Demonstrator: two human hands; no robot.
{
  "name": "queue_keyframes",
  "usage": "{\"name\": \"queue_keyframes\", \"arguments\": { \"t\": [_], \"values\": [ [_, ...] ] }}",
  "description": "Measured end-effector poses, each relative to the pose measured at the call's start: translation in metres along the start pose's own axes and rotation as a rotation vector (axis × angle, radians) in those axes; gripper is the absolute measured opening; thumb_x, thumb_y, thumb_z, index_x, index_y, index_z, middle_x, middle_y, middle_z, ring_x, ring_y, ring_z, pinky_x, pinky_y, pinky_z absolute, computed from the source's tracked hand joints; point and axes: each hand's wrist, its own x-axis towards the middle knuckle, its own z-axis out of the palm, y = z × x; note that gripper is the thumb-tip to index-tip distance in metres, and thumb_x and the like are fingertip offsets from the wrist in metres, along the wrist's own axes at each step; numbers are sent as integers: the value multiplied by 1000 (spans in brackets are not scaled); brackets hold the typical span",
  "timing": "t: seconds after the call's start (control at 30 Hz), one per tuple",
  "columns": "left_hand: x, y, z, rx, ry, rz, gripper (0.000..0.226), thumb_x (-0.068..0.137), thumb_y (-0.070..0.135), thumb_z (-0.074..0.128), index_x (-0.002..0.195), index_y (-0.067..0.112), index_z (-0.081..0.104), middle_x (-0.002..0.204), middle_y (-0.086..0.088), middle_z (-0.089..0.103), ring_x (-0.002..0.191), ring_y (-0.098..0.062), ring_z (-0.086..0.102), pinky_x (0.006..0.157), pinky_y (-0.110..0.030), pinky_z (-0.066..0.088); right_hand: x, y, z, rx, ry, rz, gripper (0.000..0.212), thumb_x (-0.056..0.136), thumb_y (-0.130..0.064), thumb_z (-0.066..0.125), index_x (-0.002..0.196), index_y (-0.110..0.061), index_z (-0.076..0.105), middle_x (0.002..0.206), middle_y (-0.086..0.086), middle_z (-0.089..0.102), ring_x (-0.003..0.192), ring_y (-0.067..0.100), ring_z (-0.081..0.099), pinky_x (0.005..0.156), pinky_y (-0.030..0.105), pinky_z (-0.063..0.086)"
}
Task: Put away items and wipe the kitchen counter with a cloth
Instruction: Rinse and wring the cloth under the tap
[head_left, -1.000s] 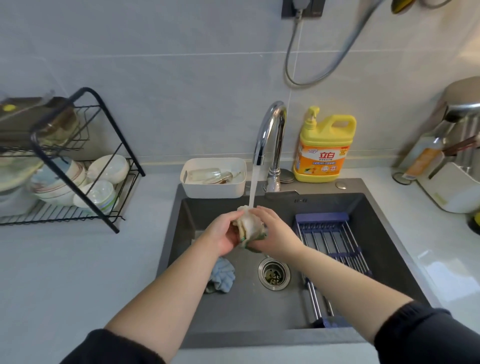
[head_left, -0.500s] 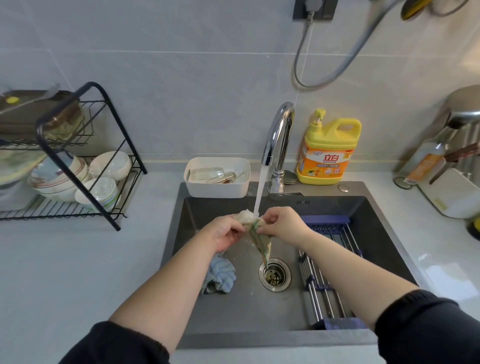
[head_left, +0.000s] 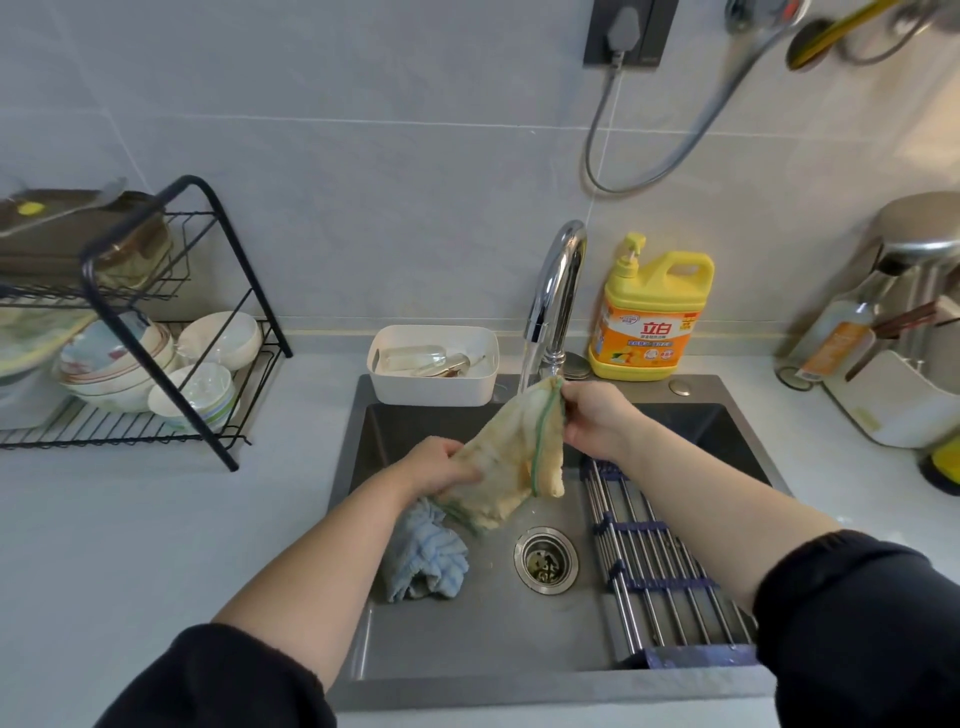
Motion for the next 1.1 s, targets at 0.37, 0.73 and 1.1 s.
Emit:
{"name": "queue_keyframes", "arguments": {
  "t": [0.37, 0.73, 1.1],
  "values": [
    [-1, 9, -14, -371, 367, 80, 8, 84, 23, 70, 91, 19, 67, 91, -2, 70, 89, -20, 65, 79, -36, 54, -2, -13, -17, -283, -148, -34, 16, 96, -12, 52, 103, 2, 58, 95, 19, 64, 88, 29, 64, 81, 41, 53],
    [-9, 46, -7, -868, 163, 86, 8, 87, -1, 60, 89, 4, 65, 74, -6, 69, 59, -11, 67, 58, -21, 56, -7, 20, -6, -1332, 29, -504, 45, 86, -8, 62, 130, -12, 53, 122, 5, 60, 110, 20, 56, 88, 25, 45],
    [2, 69, 2, -1029, 205, 85, 6, 89, 0, 60, 90, 6, 63, 80, -8, 64, 70, -15, 64, 62, -22, 57, -14, 70, 7, -1009, -39, -414, 32, 72, -27, 82, 96, -14, 66, 85, -5, 64, 81, 10, 59, 74, 22, 45]
  ]
}}
